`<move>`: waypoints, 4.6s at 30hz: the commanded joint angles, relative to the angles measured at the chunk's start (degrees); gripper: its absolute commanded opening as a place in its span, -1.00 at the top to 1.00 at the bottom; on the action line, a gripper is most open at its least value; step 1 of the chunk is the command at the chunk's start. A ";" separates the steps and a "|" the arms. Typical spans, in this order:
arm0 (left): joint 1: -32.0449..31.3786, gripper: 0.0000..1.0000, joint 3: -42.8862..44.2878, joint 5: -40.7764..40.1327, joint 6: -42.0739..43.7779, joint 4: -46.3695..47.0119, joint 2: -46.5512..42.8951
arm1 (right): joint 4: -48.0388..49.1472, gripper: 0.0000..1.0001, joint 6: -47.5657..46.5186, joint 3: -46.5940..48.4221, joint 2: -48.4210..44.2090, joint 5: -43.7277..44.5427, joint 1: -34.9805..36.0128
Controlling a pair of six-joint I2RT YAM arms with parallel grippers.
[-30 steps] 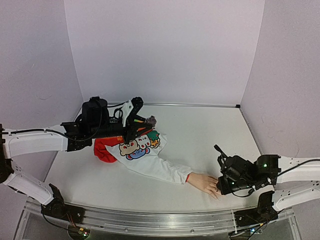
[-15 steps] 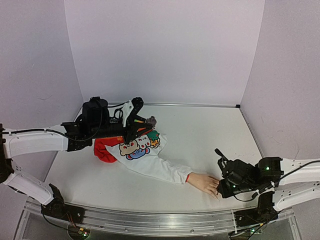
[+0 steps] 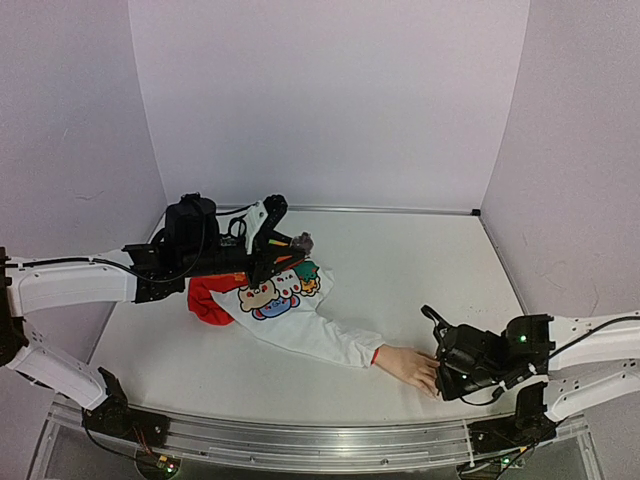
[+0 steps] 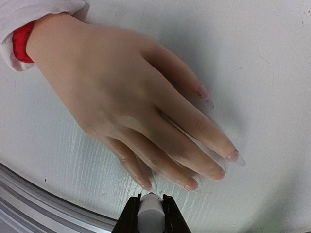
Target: Paint the nails
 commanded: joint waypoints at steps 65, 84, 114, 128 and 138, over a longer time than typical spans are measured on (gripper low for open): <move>-0.15 1.00 2.05 0.01 -0.43 1.07 -1.56 | 1.66 1.00 0.95 2.24 5.49 1.17 0.31; -0.12 1.00 1.78 -0.28 -0.55 0.94 -2.11 | 1.56 1.00 1.33 2.20 6.07 0.91 0.30; -0.12 1.00 1.43 -0.59 -0.41 0.97 -2.53 | 1.11 1.00 1.24 2.61 6.75 0.83 0.33; -0.12 1.00 1.42 -0.59 -0.41 0.92 -2.64 | 1.03 1.00 1.15 2.61 8.26 -0.15 0.31; -0.12 1.00 1.31 -0.60 -0.37 0.97 -2.63 | 0.95 1.00 0.98 3.25 8.62 0.03 0.33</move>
